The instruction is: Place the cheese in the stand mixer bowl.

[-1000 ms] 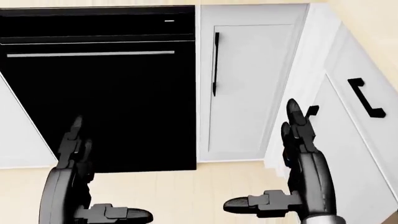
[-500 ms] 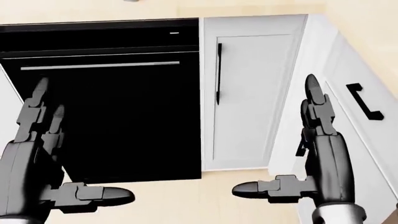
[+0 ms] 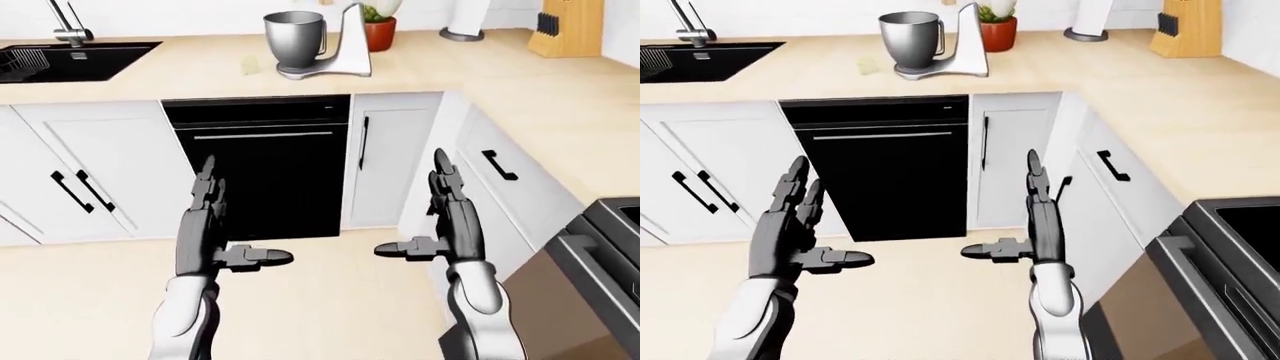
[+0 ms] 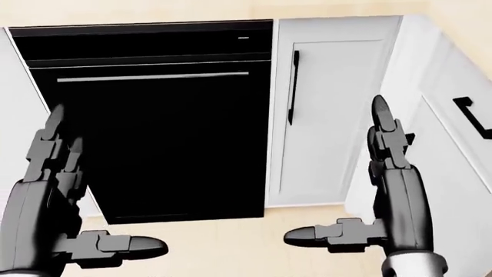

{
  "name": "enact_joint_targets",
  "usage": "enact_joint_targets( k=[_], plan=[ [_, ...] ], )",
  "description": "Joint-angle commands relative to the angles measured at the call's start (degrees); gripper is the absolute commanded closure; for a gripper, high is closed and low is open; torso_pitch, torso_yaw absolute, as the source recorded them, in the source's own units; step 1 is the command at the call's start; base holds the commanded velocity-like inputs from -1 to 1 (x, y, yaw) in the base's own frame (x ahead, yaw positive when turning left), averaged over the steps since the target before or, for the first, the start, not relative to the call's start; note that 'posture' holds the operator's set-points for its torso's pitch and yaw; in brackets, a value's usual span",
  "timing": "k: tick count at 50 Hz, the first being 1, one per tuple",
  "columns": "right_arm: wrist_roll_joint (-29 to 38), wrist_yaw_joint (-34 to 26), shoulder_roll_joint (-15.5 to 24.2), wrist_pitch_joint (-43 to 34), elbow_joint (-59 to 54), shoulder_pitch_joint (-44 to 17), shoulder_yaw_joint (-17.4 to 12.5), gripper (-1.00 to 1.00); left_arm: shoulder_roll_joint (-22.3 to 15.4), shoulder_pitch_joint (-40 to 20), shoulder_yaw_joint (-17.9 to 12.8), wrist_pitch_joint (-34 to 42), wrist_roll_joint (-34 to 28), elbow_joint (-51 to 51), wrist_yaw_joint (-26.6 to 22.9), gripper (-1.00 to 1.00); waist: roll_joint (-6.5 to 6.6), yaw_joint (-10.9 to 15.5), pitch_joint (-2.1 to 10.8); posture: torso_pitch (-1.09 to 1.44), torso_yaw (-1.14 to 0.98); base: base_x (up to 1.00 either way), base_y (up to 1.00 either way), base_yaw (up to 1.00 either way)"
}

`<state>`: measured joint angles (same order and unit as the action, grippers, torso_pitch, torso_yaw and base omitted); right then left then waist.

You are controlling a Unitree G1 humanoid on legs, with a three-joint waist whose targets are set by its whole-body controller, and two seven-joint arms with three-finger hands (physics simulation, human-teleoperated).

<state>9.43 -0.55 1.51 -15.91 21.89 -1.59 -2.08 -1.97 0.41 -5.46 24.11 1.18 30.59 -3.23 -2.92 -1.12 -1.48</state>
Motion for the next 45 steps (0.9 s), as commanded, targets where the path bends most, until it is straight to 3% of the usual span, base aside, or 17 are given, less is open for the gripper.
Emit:
enact_joint_targets(
  k=[1,6,7,9,10,11,18,22,23,27,31,33,35,36,38,44,45],
  plan=[
    [-0.05,-0.01,-0.08,1.98,2.91,-1.67,0.65,-0.97,-0.47,-1.33,-0.89,-1.97,-0.06,3.2,0.25,-1.0,-0.04,0.39,0.98,0.0,0.0,0.0,0.29,0.0],
    [0.03,-0.08,-0.1,1.93,2.92,-1.72,0.74,-0.96,-0.49,-1.37,-1.09,-2.39,-0.19,2.58,0.32,-1.0,3.62,0.29,0.02,0.0,0.0,0.0,0.3,0.0],
    [0.05,-0.11,-0.1,1.96,2.95,-1.69,0.76,-0.96,-0.52,-1.41,-1.14,-2.54,-0.25,2.38,0.34,-1.0,4.98,0.22,0.18,0.0,0.0,0.0,0.29,0.0],
    [-0.02,-0.18,-0.1,2.12,3.04,-1.61,0.73,-0.96,-0.56,-1.48,-1.33,-2.9,-0.26,1.81,0.38,-1.0,9.9,0.56,1.57,0.0,0.0,0.0,0.29,0.0],
    [-0.09,-0.23,-0.13,2.12,3.07,-1.6,0.74,-0.96,-0.59,-1.48,-1.37,-2.97,-0.29,1.73,0.4,-1.0,6.49,0.9,0.61,0.0,0.0,0.0,0.3,0.0],
    [-0.03,-0.19,-0.14,2.12,3.03,-1.61,0.77,-0.96,-0.6,-1.49,-1.44,-2.85,-0.25,1.83,0.42,-1.0,7.22,0.81,0.37,0.0,0.0,0.0,0.3,0.0],
    [0.03,-0.23,-0.14,2.0,2.9,-1.74,0.84,-0.96,-0.62,-1.42,-1.57,-2.97,-0.25,1.77,0.41,-1.0,2.83,0.85,-0.02,0.0,0.0,0.0,0.3,0.0],
    [0.02,-0.32,-0.12,2.05,2.73,-1.77,0.84,-0.96,-0.62,-1.26,-1.55,-3.09,-0.32,1.85,0.41,-1.0,-1.54,0.65,0.63,0.0,0.0,0.0,0.3,0.0],
    [0.04,-0.33,-0.11,1.98,2.82,-1.76,0.83,-0.95,-0.63,-1.26,-1.6,-3.09,-0.33,1.9,0.42,-1.0,0.27,-0.02,0.22,0.0,0.0,0.0,0.29,0.0],
    [-0.02,-0.44,-0.11,2.06,2.92,-1.61,0.81,-0.96,-0.71,-1.23,-1.68,-3.37,-0.85,1.86,0.57,-1.0,-0.06,0.35,0.96,0.0,0.0,0.0,0.3,0.0],
    [0.03,-0.43,-0.13,2.07,2.92,-1.58,0.84,-0.96,-0.69,-1.13,-1.69,-3.75,-1.03,1.55,0.57,-1.0,2.6,0.35,-0.01,0.0,0.0,0.0,0.29,0.0],
    [-0.02,-0.47,-0.12,2.1,2.92,-1.56,0.81,-0.96,-0.66,-1.03,-1.65,-3.93,-1.1,1.49,0.58,-1.0,4.96,0.17,0.07,0.0,0.0,0.0,0.3,0.0],
    [-0.09,-0.58,-0.12,2.15,2.81,-1.64,0.86,-0.96,-0.61,-0.96,-1.58,-3.9,-1.21,1.68,0.58,-1.0,9.86,0.51,1.52,0.0,0.0,0.0,0.3,0.0],
    [-0.12,-0.6,-0.14,2.18,2.76,-1.68,0.89,-0.96,-0.61,-0.98,-1.59,-3.94,-1.22,1.62,0.56,-1.0,6.71,0.89,0.53,0.0,0.0,0.0,0.3,0.0],
    [-0.1,-0.57,-0.17,2.15,2.74,-1.69,0.92,-0.96,-0.57,-0.91,-1.6,-4.17,-1.23,1.41,0.54,-1.0,6.68,1.02,0.39,0.0,0.0,0.0,0.3,0.0],
    [-0.38,-0.37,-0.24,2.45,2.47,-1.67,0.71,-0.96,-0.48,-0.68,-1.35,-4.17,-1.49,1.72,0.52,-1.0,3.29,0.88,0.14,0.0,0.0,0.0,0.3,0.0],
    [-1.39,-0.58,-0.38,3.1,2.21,-1.65,0.51,-0.96,-0.46,-0.66,-1.32,-4.27,-1.55,1.62,0.51,-1.0,2.0,1.11,-0.51,0.0,0.0,0.0,0.0,0.0]
  ],
)
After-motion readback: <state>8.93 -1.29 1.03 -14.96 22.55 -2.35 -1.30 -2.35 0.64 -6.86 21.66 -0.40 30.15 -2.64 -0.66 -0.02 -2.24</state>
